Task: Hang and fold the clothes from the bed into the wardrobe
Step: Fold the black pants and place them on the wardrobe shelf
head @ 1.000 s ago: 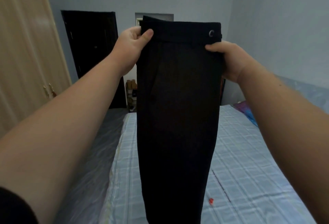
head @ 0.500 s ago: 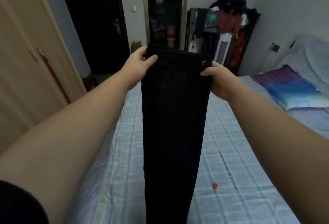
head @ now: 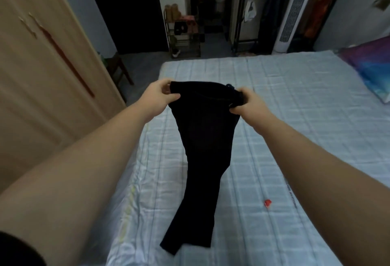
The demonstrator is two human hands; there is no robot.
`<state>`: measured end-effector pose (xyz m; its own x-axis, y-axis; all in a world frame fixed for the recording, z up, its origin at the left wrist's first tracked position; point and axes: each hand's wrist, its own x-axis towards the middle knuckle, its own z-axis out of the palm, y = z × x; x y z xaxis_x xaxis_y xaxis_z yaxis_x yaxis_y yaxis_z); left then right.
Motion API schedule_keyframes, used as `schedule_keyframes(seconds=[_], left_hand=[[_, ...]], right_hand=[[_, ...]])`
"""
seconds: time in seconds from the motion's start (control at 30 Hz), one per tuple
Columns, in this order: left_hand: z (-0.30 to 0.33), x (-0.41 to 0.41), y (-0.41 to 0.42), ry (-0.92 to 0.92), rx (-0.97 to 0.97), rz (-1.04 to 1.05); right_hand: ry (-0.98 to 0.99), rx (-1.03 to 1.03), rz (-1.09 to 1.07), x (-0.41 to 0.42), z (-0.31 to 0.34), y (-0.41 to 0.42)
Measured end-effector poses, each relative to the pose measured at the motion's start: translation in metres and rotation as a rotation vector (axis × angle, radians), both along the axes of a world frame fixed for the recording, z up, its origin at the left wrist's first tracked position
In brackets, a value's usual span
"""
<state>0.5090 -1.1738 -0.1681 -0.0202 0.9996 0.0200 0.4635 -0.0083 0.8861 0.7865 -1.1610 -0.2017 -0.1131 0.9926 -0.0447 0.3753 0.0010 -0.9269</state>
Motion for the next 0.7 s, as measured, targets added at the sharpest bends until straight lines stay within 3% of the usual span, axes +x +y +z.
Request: schedule_keyframes(seconds=[0.3, 0.57, 0.7], left_hand=[[-0.147, -0.026, -0.114, 0.042, -0.182, 0.056], [-0.301, -0.031, -0.236, -0.269, -0.409, 0.099], [-0.361, -0.031, -0.301, -0.255, -0.465, 0.065]], right_hand=[[-0.240, -0.001, -0.024, -0.025, -0.143, -0.124], [-0.453, -0.040, -0.063, -0.039, -0.302, -0.250], [-0.514, -0.210, 0.026, -0.034, -0.356, -0.315]])
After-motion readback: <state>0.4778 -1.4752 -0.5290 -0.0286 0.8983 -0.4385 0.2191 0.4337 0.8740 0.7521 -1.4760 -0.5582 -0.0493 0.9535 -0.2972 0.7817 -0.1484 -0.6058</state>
